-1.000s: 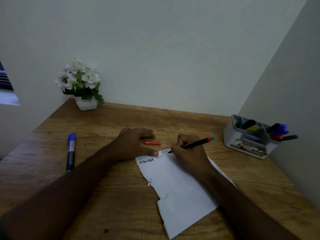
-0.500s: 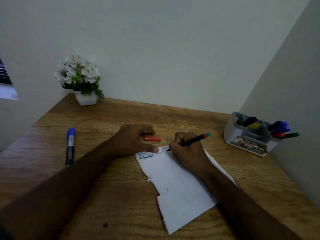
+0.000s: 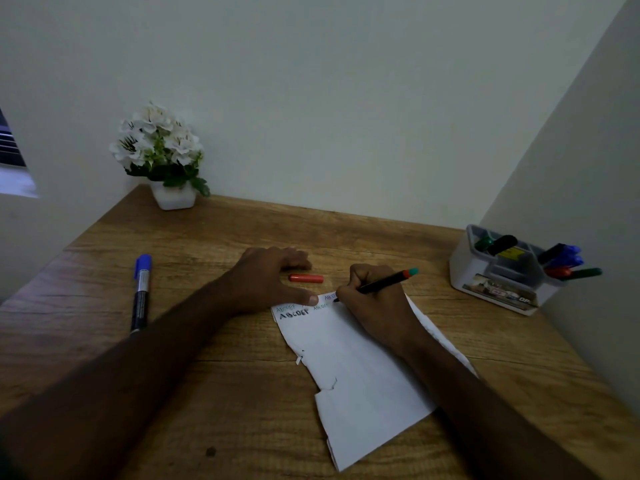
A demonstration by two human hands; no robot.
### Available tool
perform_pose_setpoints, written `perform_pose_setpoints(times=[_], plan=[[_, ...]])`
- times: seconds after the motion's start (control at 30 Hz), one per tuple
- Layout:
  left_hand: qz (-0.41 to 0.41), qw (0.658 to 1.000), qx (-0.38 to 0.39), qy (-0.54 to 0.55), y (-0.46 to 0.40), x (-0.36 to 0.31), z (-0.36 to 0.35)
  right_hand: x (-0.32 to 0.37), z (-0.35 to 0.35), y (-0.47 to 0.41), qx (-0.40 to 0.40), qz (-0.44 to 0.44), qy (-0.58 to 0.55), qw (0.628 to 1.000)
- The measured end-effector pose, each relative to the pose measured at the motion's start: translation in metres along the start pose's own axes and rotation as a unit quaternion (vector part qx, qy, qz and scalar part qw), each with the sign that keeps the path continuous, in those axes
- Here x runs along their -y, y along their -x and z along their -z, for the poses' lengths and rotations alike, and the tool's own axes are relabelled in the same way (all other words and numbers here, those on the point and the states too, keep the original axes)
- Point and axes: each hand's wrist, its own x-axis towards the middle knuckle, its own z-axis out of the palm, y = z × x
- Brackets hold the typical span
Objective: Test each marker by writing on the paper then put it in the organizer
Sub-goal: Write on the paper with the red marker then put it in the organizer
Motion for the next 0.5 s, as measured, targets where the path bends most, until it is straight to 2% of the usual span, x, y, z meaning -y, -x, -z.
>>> perform_pose_setpoints(times=[0.5], plan=[[0.002,1.0,0.001,0.002,0.0014,-0.0015,0.0006,-0.0009,-0.0003,-0.0001,-0.014,-0.004,-0.019,1.0]])
